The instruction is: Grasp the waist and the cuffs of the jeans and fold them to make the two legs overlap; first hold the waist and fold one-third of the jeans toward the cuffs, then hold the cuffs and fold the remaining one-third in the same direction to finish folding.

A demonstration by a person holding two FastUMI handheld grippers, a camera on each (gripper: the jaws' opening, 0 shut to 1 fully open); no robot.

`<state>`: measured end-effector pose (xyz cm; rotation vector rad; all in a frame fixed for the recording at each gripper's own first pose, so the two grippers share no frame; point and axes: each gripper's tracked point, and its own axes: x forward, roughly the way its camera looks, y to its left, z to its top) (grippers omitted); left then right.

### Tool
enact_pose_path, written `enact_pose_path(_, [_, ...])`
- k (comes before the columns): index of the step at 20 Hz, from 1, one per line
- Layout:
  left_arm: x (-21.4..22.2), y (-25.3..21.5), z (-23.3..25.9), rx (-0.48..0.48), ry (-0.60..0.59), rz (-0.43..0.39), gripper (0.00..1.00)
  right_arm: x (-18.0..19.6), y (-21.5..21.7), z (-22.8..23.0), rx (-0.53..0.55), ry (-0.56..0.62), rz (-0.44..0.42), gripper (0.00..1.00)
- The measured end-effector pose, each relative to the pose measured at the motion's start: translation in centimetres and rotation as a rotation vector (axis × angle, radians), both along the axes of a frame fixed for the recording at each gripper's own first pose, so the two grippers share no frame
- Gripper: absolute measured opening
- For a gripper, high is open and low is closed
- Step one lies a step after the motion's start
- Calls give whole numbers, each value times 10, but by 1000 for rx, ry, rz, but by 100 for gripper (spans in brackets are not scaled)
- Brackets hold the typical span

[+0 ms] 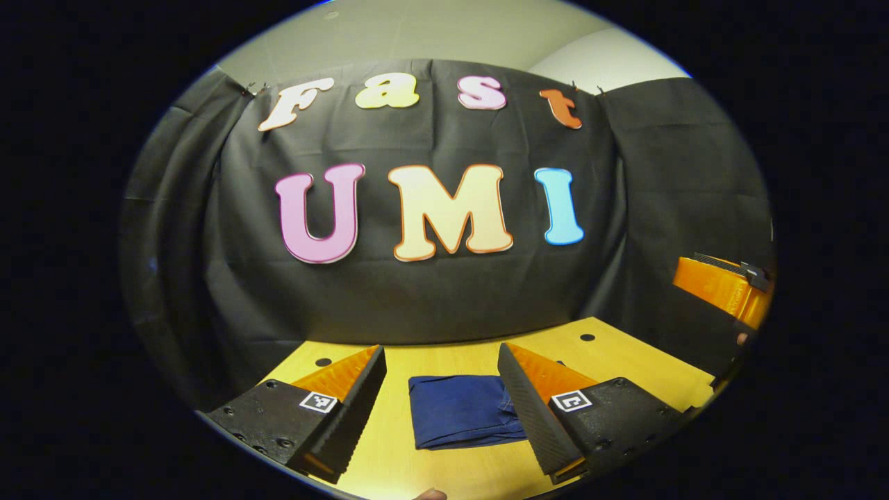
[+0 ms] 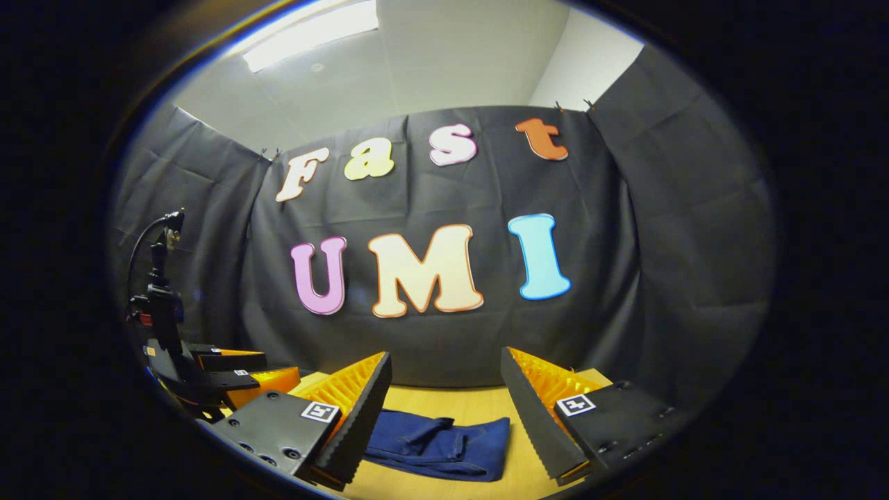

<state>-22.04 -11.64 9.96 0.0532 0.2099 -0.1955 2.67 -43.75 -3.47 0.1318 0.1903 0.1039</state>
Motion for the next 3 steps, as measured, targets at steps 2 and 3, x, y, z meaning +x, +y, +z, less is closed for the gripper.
enact_pose_path(2, [-7, 6, 12, -17, -27, -10, 95, -11, 13, 15, 0, -22, 3, 94])
enact_pose_path(3, [-10, 10, 17, -18, -38, -13, 96, -14, 16, 25, -3, -44, -3, 94])
